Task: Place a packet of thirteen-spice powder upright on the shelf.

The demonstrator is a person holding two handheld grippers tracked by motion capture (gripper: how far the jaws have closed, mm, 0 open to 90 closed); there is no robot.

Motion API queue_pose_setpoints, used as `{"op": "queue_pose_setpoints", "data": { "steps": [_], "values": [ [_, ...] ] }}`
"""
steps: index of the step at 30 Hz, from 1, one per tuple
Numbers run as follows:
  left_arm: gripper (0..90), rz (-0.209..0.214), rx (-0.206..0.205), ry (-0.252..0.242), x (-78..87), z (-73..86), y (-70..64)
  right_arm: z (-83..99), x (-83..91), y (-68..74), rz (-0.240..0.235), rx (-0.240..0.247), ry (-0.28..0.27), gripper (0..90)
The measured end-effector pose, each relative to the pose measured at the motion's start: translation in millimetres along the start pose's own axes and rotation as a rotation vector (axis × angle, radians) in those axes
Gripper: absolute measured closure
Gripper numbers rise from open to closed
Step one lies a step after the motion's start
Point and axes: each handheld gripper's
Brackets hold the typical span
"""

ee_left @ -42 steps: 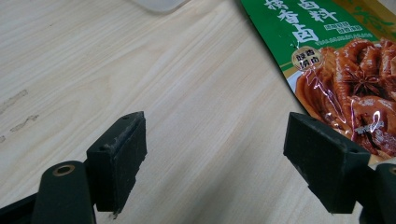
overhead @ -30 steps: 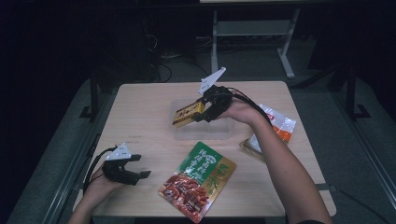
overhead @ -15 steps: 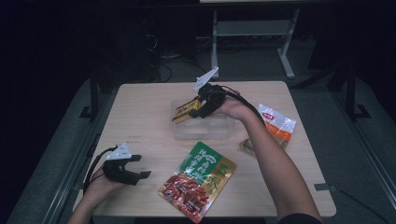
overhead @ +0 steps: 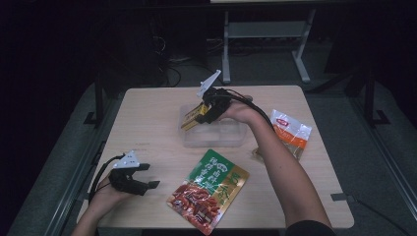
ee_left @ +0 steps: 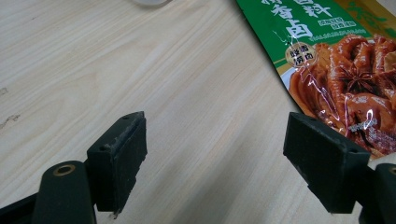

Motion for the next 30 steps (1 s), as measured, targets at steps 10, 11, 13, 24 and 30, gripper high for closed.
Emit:
{"op": "queue_pose_setpoints", "data": {
  "steps": [10,11,13,24,30],
  "values": [
    [21.1,0.007,-0.003,0.005,-0.6,-0.6,-0.9,-11.7,-5.0,2.2,-0.003,0.026,0.022,31.4],
    [21.2,0.008,-0.004,0.004,-0.6,-0.6,-1.0,-13.0,-6.0,2.6,-0.001,0.03,0.022,31.5],
    [21.1,0.009,-0.005,0.005,-1.1,-0.6,-1.0,-15.5,-6.0,2.2,-0.005,0.029,0.017,31.4],
    [21.2,0.015,-0.005,0.002,-1.7,-1.3,-1.0,-33.5,-9.4,-0.6,-0.013,0.033,-0.005,31.4],
    [21.1,0.028,-0.012,0.001,-4.0,-1.5,-1.5,-42.3,-15.6,-1.0,-0.017,0.052,0.0,31.5]
  ]
}}
Point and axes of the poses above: each handheld gripper's, and its own axes: x roughly backward along the jaws, z roughly out of its underside, y roughly to its left, and after that the axes turned 14 degrees about y, right-handed
